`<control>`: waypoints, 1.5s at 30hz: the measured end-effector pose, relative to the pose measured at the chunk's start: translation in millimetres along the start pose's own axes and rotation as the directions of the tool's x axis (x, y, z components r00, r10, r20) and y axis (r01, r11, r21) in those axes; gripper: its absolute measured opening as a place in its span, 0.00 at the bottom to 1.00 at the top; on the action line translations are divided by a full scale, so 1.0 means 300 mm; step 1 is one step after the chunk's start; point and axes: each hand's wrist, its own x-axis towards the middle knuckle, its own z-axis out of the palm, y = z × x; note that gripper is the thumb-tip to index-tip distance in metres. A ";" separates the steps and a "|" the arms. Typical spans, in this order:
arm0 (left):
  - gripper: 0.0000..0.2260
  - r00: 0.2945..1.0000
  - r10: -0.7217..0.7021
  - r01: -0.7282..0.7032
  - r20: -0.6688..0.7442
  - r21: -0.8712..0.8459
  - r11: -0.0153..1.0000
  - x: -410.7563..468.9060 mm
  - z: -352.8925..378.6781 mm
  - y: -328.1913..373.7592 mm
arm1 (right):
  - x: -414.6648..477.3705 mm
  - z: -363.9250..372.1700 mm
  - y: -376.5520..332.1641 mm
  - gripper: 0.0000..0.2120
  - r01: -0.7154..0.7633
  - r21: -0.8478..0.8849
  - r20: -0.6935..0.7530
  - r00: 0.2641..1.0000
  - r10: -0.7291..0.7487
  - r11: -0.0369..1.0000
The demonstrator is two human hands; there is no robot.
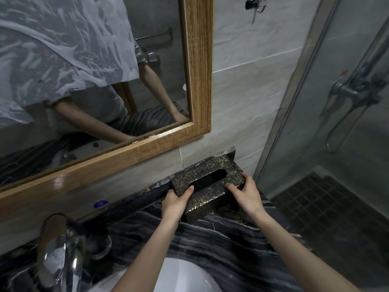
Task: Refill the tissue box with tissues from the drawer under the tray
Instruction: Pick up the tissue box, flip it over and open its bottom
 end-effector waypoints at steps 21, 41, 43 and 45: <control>0.19 0.997 -0.044 0.040 -0.065 -0.061 0.997 -0.169 -0.095 0.021 | -0.251 -0.095 -0.094 0.25 0.282 0.035 -0.097 0.956 -0.278 0.959; 0.19 0.995 -0.019 0.035 0.099 -0.159 0.987 -0.410 -0.146 0.027 | -0.520 -0.249 -0.092 0.44 0.228 0.349 -0.143 0.972 -0.189 0.909; 0.14 0.991 -0.018 0.044 0.135 -0.190 0.981 -0.440 -0.136 0.028 | -0.543 -0.253 -0.090 0.53 0.151 0.440 -0.118 0.987 -0.109 0.885; 0.12 0.985 -0.014 0.050 0.169 -0.213 0.976 -0.467 -0.126 0.026 | -0.564 -0.258 -0.083 0.57 0.085 0.533 -0.057 0.996 -0.064 0.842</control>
